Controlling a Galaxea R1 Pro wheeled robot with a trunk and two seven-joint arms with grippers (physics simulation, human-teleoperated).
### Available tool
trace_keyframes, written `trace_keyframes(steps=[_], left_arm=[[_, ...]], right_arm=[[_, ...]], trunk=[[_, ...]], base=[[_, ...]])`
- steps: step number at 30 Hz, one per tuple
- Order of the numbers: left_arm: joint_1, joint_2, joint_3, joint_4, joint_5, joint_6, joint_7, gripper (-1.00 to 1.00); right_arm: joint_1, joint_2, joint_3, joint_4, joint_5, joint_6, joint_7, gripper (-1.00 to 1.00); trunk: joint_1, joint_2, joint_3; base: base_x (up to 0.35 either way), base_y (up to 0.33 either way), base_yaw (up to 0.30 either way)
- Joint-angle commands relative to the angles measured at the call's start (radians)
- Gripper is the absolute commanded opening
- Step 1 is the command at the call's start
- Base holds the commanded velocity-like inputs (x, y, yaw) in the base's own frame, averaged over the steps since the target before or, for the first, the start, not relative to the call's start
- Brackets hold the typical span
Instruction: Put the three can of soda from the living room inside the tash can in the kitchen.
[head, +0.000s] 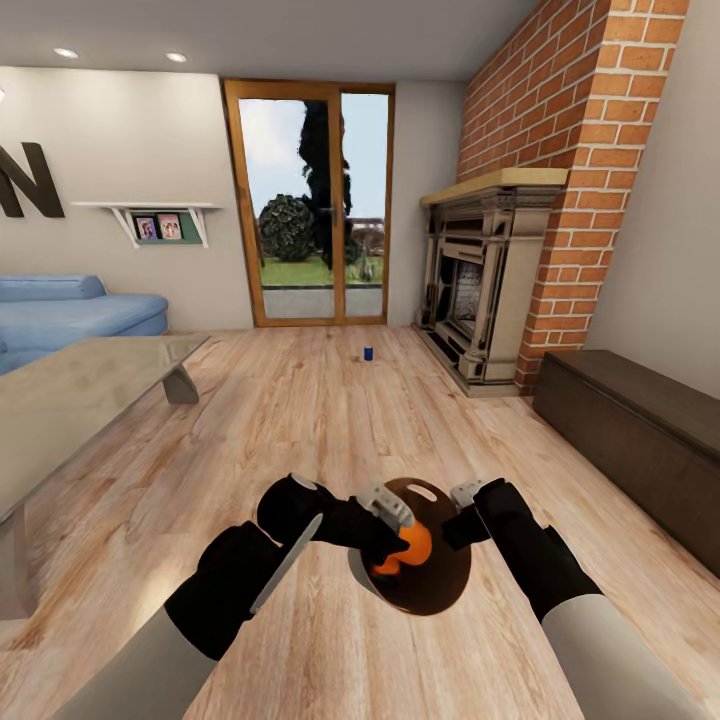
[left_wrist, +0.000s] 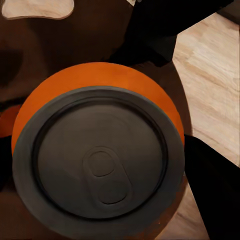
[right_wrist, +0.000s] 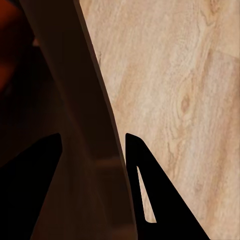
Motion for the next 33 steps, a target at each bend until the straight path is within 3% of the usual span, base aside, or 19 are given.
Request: trace_keyframes(steps=[1,12,20,27,33], left_arm=[[0.0,-0.001,-0.001,0.001,0.004,0.001,0.009,-1.0],[0.0,-0.011,-0.065,0.017,0.004,0.001,0.15,-1.0],[0.0,-0.024,-0.085,0.055,0.004,0.001,0.194,-1.0],[0.0,-0.053,-0.142,0.094,0.004,0.001,0.215,-1.0],[-0.001,-0.062,-0.152,0.101,0.004,0.001,0.226,-1.0]], right_arm=[[0.0,0.0,0.0,0.0,-0.018,0.003,0.002,-1.0],[0.0,0.0,0.0,0.001,-0.018,0.003,0.002,-1.0],[0.0,0.0,0.0,0.001,-0.018,0.003,0.002,-1.0],[0.0,0.001,0.0,0.001,-0.018,0.003,0.002,-1.0],[0.0,0.001,0.001,0.001,-0.018,0.003,0.002,-1.0]], trunk=[[0.0,0.0,0.0],[0.0,0.0,0.0],[0.0,0.0,0.0],[0.0,0.0,0.0],[0.0,0.0,0.0]], base=[[0.0,0.0,0.0],[0.0,0.0,0.0],[0.0,0.0,0.0],[0.0,0.0,0.0],[0.0,0.0,0.0]])
